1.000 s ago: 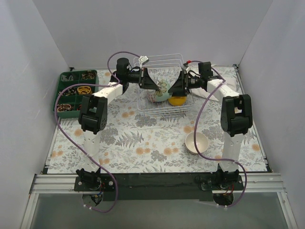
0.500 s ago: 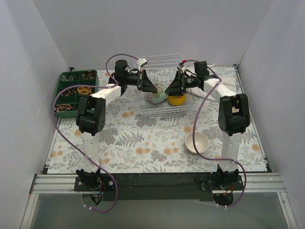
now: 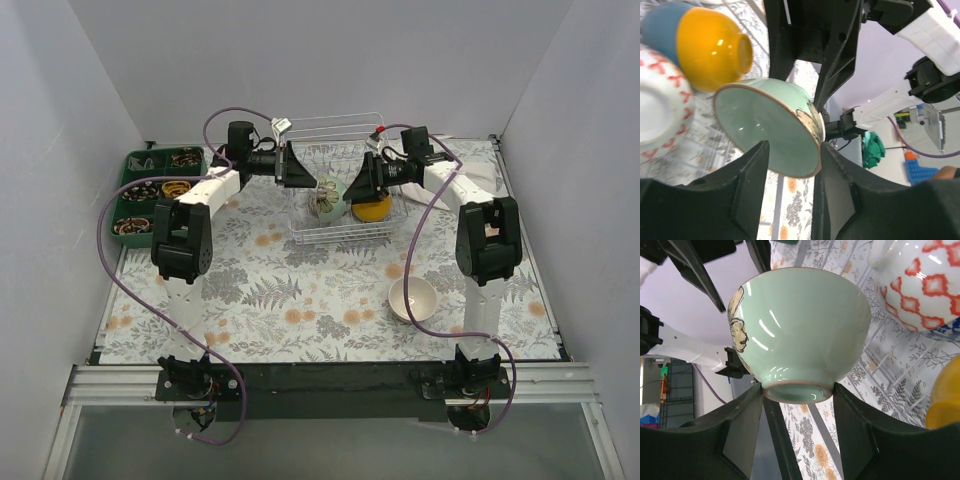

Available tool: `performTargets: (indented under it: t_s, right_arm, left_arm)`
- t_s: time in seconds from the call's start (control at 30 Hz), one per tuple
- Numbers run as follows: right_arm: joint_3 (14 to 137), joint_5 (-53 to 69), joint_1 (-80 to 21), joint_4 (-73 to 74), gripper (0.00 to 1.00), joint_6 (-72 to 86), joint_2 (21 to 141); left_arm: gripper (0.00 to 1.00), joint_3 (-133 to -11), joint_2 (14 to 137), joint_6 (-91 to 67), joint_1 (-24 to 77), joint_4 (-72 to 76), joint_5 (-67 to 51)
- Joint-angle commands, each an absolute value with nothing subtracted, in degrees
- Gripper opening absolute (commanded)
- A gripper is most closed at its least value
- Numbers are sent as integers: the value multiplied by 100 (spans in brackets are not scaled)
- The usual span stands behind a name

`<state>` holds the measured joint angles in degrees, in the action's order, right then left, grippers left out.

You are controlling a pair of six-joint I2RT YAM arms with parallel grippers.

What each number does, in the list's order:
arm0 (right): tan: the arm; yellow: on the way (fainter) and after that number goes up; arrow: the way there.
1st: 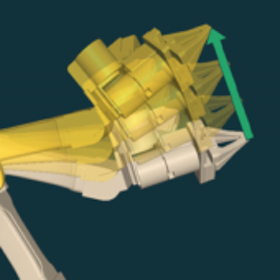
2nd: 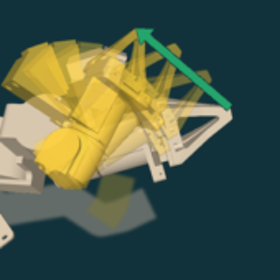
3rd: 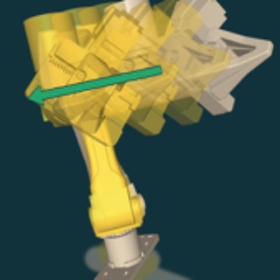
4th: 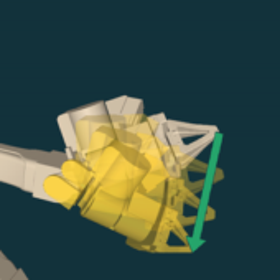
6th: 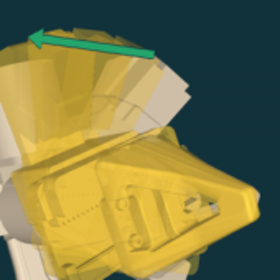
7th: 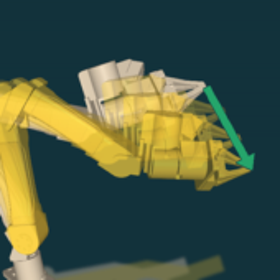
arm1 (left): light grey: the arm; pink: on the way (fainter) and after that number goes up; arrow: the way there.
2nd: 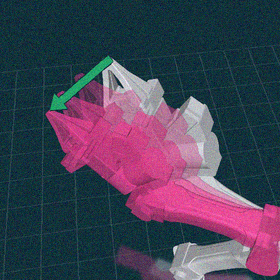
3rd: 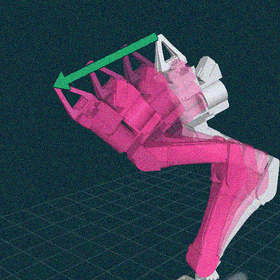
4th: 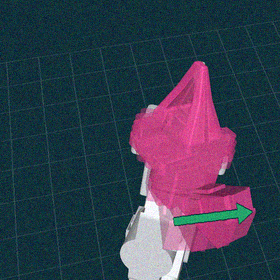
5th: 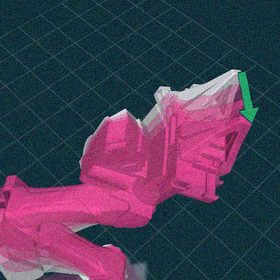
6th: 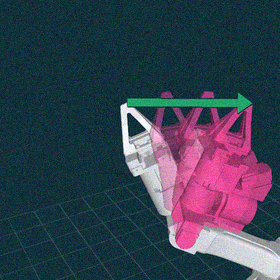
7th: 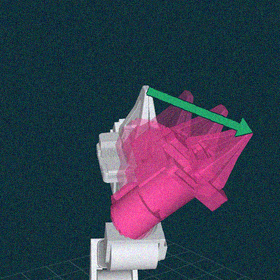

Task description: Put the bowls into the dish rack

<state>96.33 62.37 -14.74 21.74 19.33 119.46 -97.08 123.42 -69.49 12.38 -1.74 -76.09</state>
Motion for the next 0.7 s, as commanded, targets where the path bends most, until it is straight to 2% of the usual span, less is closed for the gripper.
performTargets:
  t_s: [0.0, 0.27, 0.47, 0.67]
  right_arm:
    - [9949, 6408, -1424, 2566, 40, 1459, 11848]
    - [10651, 5380, -1441, 3427, 39, 564, 11971]
    - [11170, 4580, -1608, 3875, 38, 18, 12059]
    - [11294, 4324, -1907, 4174, 39, -536, 12041]
  left_arm:
    - [46, -10125, 11883, -5960, 1090, -1115, -7147]
    - [47, -10301, 11628, -5151, 923, -1626, -6303]
    - [47, -10512, 11575, -4878, 738, -1810, -6109]
    - [47, -10407, 11514, -4729, 615, -1872, -6038]
